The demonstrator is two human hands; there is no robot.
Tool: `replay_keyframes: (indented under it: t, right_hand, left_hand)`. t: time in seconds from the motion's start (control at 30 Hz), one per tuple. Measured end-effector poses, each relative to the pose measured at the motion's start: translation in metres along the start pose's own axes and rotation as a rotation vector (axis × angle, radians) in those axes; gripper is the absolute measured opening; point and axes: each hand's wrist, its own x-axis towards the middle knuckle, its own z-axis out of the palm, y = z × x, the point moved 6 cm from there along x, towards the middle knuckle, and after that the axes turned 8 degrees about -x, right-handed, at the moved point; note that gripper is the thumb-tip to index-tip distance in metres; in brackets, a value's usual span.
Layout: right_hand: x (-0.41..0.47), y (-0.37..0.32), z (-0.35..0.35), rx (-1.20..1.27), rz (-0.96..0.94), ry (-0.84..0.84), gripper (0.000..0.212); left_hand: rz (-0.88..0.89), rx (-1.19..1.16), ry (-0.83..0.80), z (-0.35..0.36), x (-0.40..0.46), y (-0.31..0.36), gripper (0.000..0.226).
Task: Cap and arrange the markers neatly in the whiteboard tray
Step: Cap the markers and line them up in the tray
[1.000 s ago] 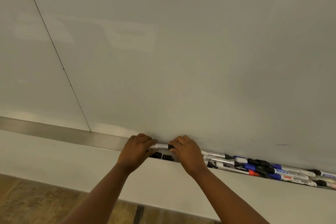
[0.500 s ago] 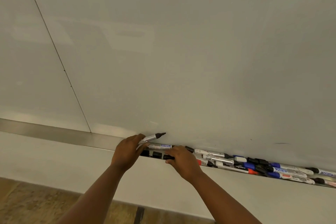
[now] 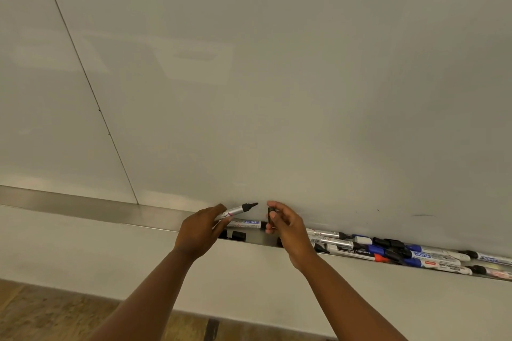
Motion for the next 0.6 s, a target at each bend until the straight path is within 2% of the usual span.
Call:
replay_keyframes:
  t: [0.07,0.27,0.43,0.6]
  right_hand:
    - [-0.002,0.002,0.000,0.046,-0.013,-0.003,0.024]
    - [-0.002,0.003,-0.016,0.186,0.002,0.208,0.018]
    - [-0.006,-0.004,-0.015,0.064,-0.058,0.173,0.014]
    - [-0.008,-0.011,-0.010,-0.085,-0.150,0.089,0.020]
  left_hand:
    - [0.002,-0.010,0.000,0.000,0.000,0.002,0.055]
    - [-0.006,-0.018,-0.016,0.002,0.000,0.007,0.050]
    - [0.031,-0.031,-0.034,0.000,0.004,0.015,0.041]
    - [0.085,-0.003,-0.054,0.001,0.005,0.023,0.053]
